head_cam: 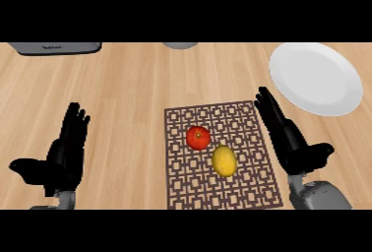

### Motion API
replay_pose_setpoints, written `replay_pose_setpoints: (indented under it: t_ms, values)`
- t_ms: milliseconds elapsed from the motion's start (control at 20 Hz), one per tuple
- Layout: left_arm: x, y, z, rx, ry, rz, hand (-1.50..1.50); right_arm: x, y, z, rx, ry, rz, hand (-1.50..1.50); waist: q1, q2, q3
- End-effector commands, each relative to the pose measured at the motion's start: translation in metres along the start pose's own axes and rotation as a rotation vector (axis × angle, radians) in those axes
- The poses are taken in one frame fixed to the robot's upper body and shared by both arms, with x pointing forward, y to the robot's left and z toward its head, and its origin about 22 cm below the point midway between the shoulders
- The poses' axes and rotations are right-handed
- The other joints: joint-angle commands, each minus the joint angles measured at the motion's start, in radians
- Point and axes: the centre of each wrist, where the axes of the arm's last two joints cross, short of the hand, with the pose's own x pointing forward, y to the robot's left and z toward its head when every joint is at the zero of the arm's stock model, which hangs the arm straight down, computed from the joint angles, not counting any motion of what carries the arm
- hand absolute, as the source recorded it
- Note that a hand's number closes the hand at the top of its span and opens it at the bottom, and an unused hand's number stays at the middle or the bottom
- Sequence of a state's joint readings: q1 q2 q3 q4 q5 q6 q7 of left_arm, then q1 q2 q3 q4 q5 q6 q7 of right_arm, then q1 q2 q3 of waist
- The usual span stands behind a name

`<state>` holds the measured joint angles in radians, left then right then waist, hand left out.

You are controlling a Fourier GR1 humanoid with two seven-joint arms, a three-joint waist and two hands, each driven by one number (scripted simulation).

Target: Pick the lemon from the placemat and place it in the plate

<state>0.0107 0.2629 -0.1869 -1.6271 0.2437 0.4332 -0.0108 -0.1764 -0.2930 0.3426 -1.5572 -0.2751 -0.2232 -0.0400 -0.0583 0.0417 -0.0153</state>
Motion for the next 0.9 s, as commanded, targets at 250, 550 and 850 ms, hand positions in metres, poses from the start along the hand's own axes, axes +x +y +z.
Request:
replay_pose_setpoints:
  t_ms: [250,550,850]
  values:
    - [0.027,0.013,-0.041,-0.169,-0.082,-0.286,0.0,0.034,0.076,-0.045,-0.454,-0.015,-0.148,-1.5,0.051,-0.039,0.013]
    - [0.028,-0.001,-0.046,-0.219,-0.046,-0.262,0.0,-0.045,0.102,-0.015,-0.477,0.137,0.329,-1.5,0.052,-0.036,0.013]
    - [0.034,-0.002,-0.063,-0.222,-0.012,-0.263,0.0,-0.061,0.139,0.005,-0.45,0.104,0.576,-1.5,0.043,-0.048,0.012]
